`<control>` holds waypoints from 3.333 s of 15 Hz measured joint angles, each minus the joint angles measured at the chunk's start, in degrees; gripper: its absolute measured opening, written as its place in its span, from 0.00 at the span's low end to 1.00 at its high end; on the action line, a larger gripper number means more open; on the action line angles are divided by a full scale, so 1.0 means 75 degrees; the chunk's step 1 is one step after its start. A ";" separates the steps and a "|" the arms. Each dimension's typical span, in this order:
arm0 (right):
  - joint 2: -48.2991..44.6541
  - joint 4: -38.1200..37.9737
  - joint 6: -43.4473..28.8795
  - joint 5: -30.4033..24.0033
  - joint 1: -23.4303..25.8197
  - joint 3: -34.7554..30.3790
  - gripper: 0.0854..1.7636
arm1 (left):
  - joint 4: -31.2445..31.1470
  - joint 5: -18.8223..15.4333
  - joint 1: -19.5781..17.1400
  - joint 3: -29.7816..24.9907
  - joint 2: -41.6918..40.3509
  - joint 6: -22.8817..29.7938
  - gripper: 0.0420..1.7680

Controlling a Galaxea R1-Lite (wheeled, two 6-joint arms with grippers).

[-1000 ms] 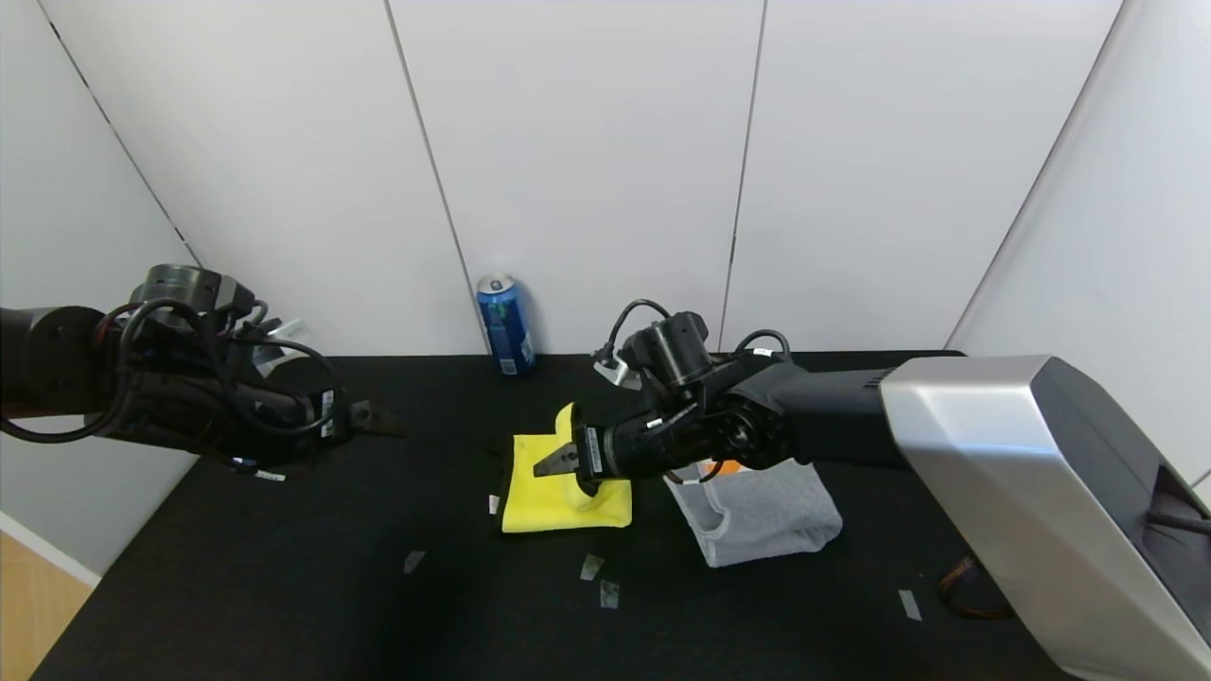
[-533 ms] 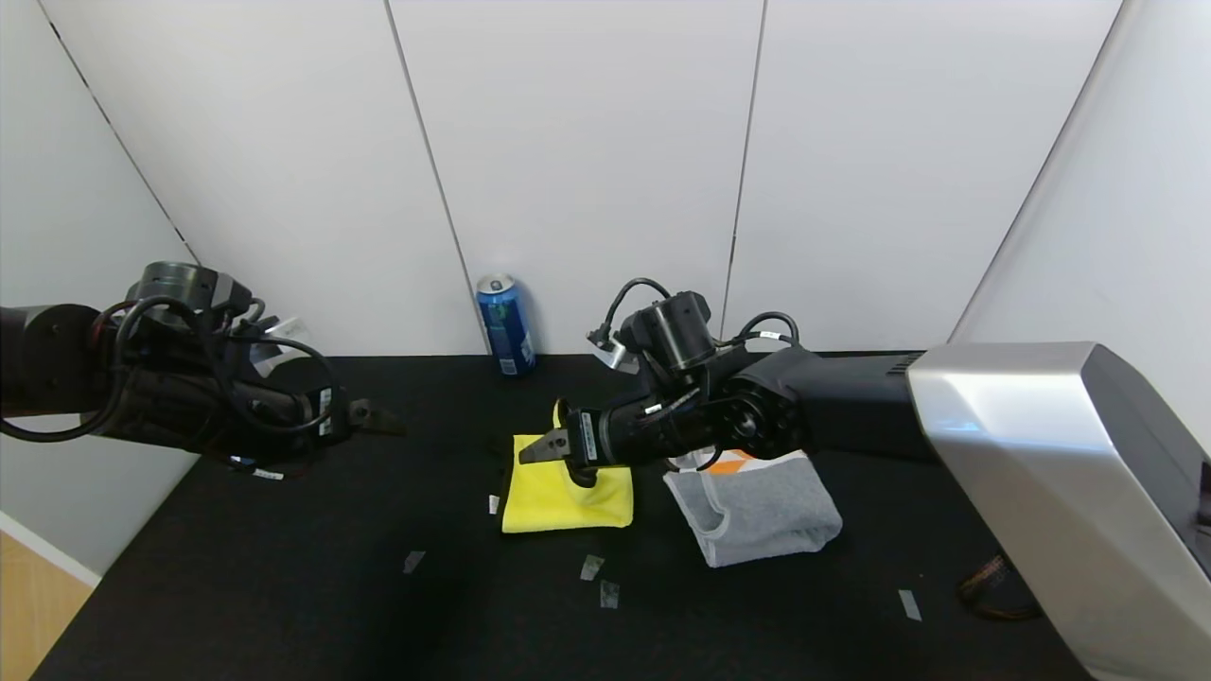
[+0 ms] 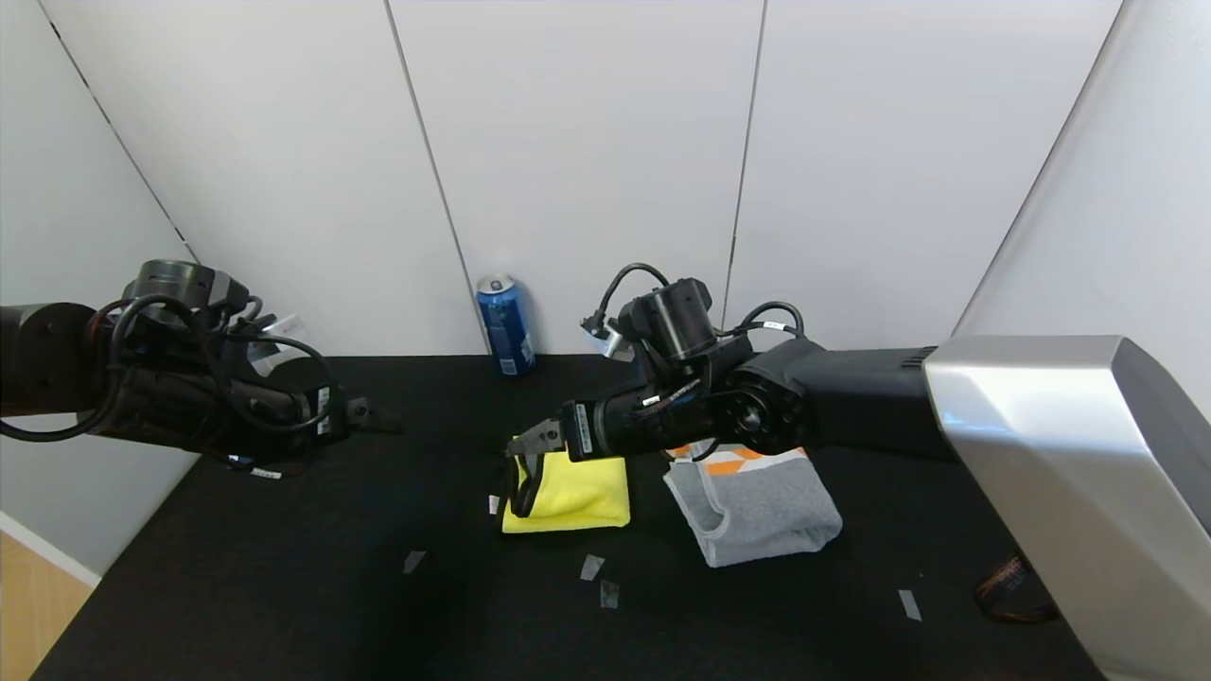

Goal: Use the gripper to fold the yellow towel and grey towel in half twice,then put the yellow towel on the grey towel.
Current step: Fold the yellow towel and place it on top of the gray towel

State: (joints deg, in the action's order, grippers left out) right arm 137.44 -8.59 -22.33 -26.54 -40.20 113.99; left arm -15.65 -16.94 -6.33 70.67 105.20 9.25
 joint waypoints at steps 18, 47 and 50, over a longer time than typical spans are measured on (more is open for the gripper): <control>-0.0353 -0.1471 -0.0284 0.0080 0.0899 -0.0068 0.96 | -0.0021 -0.0824 0.1523 -0.0533 -0.0460 0.0740 0.97; 0.1178 -0.0167 -0.0499 0.0039 0.0782 -0.0047 0.97 | 0.0545 -0.1434 0.1941 -0.0081 0.1734 0.0699 0.97; 0.1224 -0.0101 -0.0561 0.0028 0.0785 -0.0047 0.97 | 0.0844 -0.1422 0.1996 -0.0033 0.1926 0.0728 0.97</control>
State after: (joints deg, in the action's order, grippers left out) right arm 146.62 -9.35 -26.54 -26.33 -34.32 113.64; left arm -9.33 -27.61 8.64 70.43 119.65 14.71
